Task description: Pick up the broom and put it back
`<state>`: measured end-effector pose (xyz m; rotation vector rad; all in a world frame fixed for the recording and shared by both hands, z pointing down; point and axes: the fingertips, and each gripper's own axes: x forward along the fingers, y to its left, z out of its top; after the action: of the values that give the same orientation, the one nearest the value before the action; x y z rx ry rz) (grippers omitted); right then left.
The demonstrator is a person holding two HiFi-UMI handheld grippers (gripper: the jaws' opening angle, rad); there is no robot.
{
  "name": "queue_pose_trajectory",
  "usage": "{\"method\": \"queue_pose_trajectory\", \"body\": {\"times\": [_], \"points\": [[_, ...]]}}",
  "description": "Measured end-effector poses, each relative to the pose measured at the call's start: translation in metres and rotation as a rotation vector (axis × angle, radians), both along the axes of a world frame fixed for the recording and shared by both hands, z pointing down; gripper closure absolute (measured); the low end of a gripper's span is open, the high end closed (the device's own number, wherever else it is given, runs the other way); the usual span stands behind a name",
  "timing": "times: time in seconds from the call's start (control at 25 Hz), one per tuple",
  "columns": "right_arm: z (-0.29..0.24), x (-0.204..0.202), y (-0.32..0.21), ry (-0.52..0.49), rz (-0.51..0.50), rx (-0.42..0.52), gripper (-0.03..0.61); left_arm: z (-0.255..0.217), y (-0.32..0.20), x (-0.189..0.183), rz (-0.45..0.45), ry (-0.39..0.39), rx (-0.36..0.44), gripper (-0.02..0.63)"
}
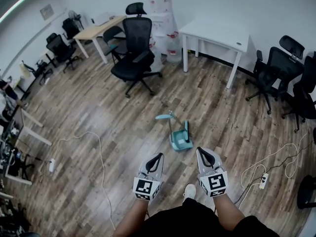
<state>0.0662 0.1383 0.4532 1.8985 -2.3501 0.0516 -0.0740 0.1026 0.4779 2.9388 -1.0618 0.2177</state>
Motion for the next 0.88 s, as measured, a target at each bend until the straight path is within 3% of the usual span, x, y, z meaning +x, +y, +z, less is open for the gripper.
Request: {"method": "queue_pose_trajectory", "body": {"times": [0.28,0.88], "points": [[0.003,0.027,-0.036,-0.002,-0.078,-0.004,0.577,-0.009,-0.034,0.036,-0.044,0.02,-0.009,0.596],[0.021,0.012,-0.09,0.017,-0.199,-0.052,0.577,0.01,-0.08,0.025,-0.135,0.006,-0.055,0.596]]}}
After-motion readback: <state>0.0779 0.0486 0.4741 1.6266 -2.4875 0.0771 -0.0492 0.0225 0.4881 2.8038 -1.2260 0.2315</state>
